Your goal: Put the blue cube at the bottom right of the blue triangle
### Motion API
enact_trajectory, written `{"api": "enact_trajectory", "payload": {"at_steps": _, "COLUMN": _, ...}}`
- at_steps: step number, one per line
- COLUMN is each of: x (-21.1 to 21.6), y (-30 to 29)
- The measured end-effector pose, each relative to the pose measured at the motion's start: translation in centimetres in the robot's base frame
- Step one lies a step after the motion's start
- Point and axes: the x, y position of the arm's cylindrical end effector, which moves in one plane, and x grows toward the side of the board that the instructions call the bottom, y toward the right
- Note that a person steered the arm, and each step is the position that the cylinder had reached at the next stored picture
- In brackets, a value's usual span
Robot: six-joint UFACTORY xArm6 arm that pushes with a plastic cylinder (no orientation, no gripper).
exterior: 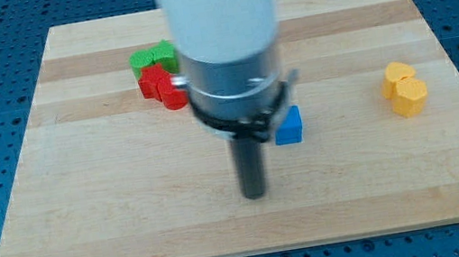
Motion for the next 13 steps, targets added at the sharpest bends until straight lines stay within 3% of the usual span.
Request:
{"api": "enact_trajectory", "payload": {"at_steps": 1, "x": -2.8, "y": 3.7}}
{"api": "enact_trajectory", "payload": {"at_steps": 5, "x": -14.0, "y": 4.0}}
{"api": "enact_trajectory", "payload": {"at_steps": 10, "x": -16.0, "y": 2.3}}
{"api": "enact_trajectory", "payload": {"at_steps": 12, "x": -18.5, "y": 5.8}}
{"api": "enact_trajectory", "payload": {"at_steps": 13, "x": -18.5, "y": 3.9}}
